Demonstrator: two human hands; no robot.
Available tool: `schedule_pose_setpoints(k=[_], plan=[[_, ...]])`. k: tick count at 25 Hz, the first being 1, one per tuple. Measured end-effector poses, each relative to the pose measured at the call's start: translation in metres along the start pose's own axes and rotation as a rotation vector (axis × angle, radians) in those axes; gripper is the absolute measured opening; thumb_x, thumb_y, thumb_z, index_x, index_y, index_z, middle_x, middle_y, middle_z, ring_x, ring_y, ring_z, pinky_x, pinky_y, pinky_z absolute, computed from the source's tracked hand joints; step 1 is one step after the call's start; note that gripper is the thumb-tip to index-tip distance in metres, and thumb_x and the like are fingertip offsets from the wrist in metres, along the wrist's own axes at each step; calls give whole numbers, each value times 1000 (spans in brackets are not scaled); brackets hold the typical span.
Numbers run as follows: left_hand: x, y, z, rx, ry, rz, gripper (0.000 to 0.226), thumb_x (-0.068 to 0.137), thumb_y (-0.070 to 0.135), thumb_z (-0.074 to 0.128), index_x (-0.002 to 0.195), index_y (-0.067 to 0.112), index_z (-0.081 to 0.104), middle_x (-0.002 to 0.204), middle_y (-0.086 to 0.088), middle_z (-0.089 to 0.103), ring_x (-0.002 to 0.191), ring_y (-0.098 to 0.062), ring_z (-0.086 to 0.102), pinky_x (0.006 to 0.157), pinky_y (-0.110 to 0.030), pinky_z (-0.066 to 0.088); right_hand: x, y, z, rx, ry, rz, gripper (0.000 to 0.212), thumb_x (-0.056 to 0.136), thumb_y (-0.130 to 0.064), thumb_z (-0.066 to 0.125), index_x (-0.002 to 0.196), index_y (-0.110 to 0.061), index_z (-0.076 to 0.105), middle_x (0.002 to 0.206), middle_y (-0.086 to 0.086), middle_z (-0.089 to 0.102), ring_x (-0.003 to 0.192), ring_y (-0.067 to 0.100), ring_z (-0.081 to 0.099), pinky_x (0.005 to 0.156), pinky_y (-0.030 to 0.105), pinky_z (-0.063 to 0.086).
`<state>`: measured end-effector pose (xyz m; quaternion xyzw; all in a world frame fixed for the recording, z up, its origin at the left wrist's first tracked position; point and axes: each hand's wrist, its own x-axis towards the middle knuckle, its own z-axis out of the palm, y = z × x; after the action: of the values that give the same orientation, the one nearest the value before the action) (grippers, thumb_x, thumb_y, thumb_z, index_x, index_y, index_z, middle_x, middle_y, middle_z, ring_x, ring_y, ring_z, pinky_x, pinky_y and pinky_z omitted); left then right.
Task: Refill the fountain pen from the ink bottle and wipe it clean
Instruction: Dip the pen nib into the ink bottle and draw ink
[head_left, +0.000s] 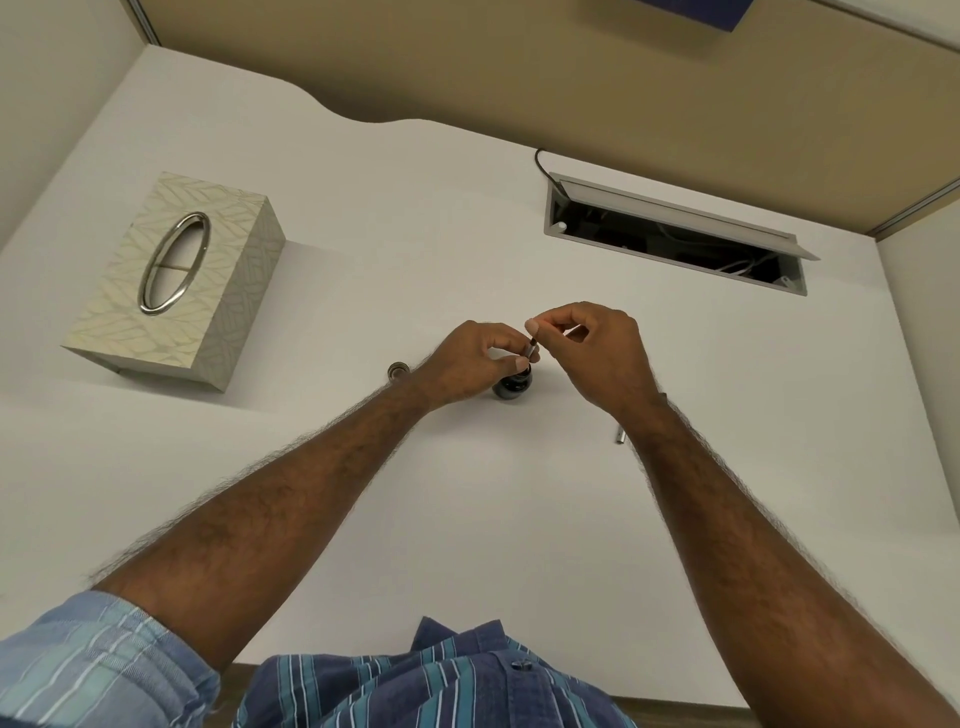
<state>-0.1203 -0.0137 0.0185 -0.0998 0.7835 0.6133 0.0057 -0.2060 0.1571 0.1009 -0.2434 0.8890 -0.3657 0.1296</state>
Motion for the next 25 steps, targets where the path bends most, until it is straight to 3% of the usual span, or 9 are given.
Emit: schedule_pose_setpoints(k=[4, 10, 15, 21, 25], plan=[[0, -1, -1, -24, -2, -2, 15, 96, 14, 76, 107, 18, 85, 109, 15, 79, 106, 4, 71, 97, -7, 46, 1, 3, -1, 30, -22, -32, 12, 99, -26, 73, 104, -23, 84, 101, -12, 79, 84, 8, 74, 73, 7, 48], [1, -2, 0, -43, 2, -16, 16, 96, 13, 75, 107, 20, 85, 113, 12, 80, 111, -5, 72, 93, -2, 44, 0, 3, 4, 18, 45, -16, 13, 97, -30, 75, 96, -18, 82, 94, -10, 78, 84, 2, 68, 71, 2, 45], [1, -1, -1, -47, 11, -27, 16, 96, 13, 75, 108, 17, 85, 116, 7, 80, 107, -1, 71, 89, 1, 42, -1, 2, 6, 34, 5, -58, 16, 101, -26, 72, 112, -19, 82, 104, -9, 76, 88, 0, 67, 74, 2, 45], [0, 1, 0, -29, 22, -17, 17, 96, 12, 74, 107, 18, 85, 118, 6, 80, 112, -8, 72, 92, -1, 44, 1, 1, 4, 2, 43, -29, 11, 97, -31, 78, 93, -22, 83, 85, -21, 71, 80, -17, 63, 71, -1, 43], [0, 2, 1, -43, 25, -20, 16, 96, 13, 75, 105, 21, 85, 119, 4, 80, 114, -10, 73, 99, -11, 46, 0, 2, 4, 42, 35, -35, 12, 99, -30, 74, 101, -23, 83, 94, -18, 76, 83, -7, 68, 73, 2, 45]])
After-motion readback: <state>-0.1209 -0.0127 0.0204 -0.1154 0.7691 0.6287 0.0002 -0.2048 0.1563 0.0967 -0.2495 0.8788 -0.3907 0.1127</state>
